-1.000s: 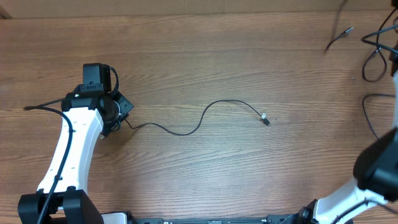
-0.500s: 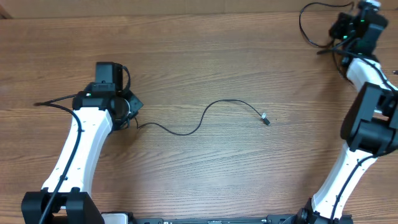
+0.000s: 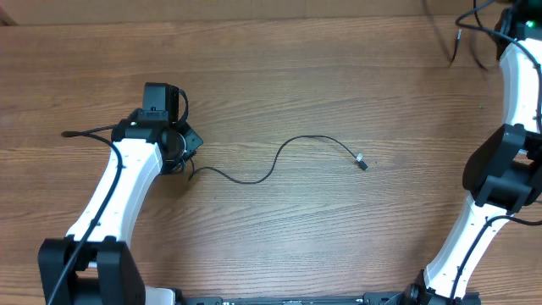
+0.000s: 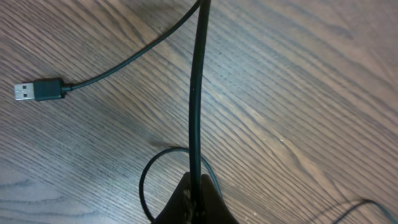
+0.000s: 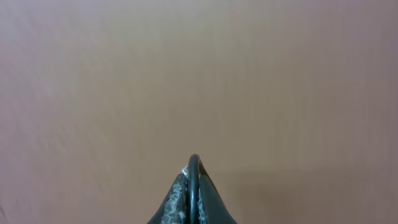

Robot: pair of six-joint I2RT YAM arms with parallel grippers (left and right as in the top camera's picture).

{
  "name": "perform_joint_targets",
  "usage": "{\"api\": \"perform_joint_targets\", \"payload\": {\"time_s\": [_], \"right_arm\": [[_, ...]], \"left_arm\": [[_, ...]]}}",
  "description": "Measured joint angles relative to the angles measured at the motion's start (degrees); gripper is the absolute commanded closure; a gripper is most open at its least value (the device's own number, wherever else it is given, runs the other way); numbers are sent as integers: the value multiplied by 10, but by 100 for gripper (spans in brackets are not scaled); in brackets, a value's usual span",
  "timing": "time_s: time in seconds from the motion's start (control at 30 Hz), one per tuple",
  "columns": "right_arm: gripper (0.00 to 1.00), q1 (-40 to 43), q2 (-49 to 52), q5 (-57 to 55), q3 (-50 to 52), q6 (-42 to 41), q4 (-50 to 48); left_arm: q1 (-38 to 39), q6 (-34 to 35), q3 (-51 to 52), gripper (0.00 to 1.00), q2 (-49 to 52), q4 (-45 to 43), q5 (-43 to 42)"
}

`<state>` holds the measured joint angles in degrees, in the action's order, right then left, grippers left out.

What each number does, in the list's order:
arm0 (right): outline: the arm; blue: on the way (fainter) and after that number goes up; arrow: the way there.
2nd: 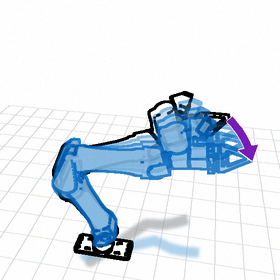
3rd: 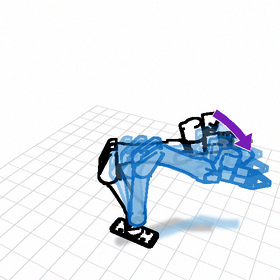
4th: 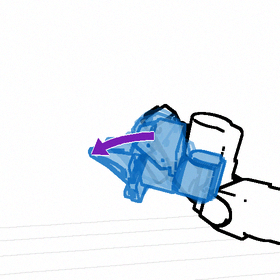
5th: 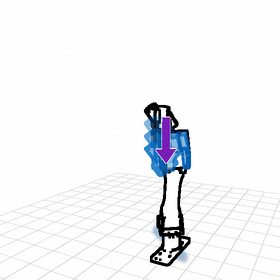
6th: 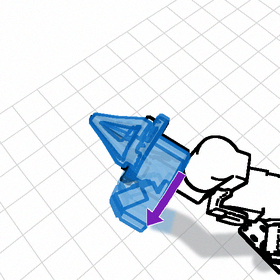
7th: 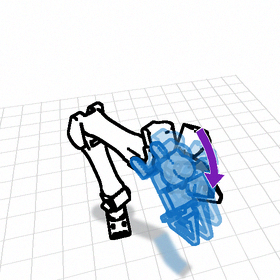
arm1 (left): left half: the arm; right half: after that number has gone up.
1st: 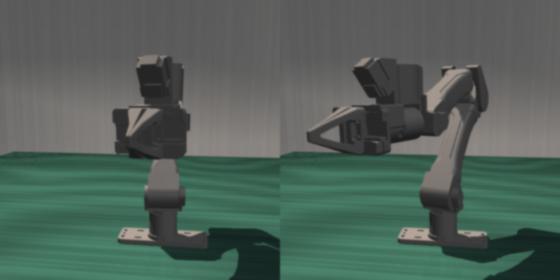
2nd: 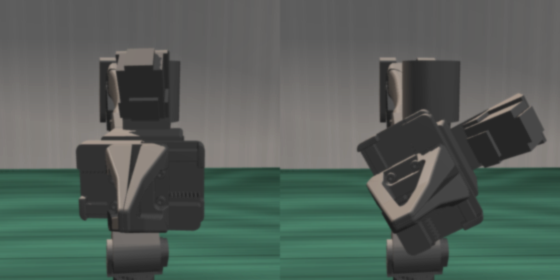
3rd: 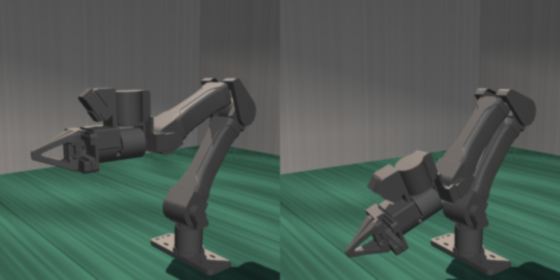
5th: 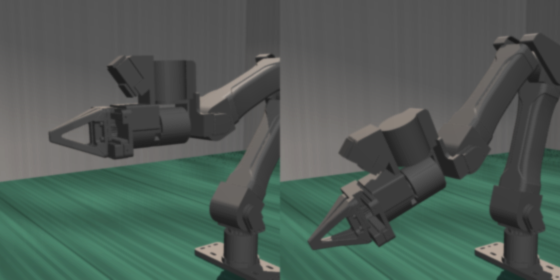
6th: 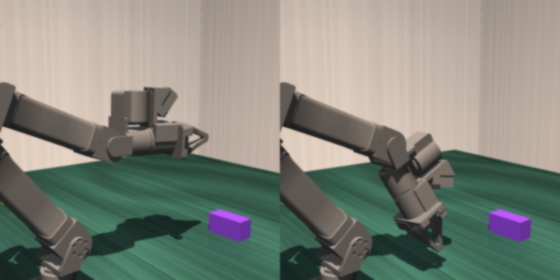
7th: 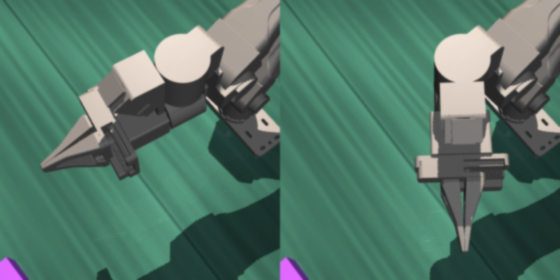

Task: Untangle cables

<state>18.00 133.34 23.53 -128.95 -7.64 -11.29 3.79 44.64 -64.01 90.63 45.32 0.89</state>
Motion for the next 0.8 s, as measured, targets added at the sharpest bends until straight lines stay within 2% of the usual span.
{"api": "perform_joint_targets", "payload": {"time_s": [0.2,0.33,0.47,0.63,0.67,0.7,0.73,0.8], "right_arm": [[96,0,-4,-57,-8,16,77],[96,0,16,-109,-3,30,96],[96,3,61,-146,-3,35,113],[96,7,142,-163,-1,22,197],[92,7,158,-164,2,17,221],[83,7,166,-164,5,15,233],[64,7,175,-163,9,9,249],[9,7,183,-164,15,5,278]], "left_arm": [[0,0,0,96,49,-4,-3],[0,0,0,96,79,-5,-15],[0,0,0,96,92,-6,-36],[0,1,0,96,93,-12,-68],[0,2,0,96,93,-15,-77],[0,2,0,96,93,-16,-82],[0,2,0,96,93,-18,-88],[0,2,0,96,93,-23,-100]]}}
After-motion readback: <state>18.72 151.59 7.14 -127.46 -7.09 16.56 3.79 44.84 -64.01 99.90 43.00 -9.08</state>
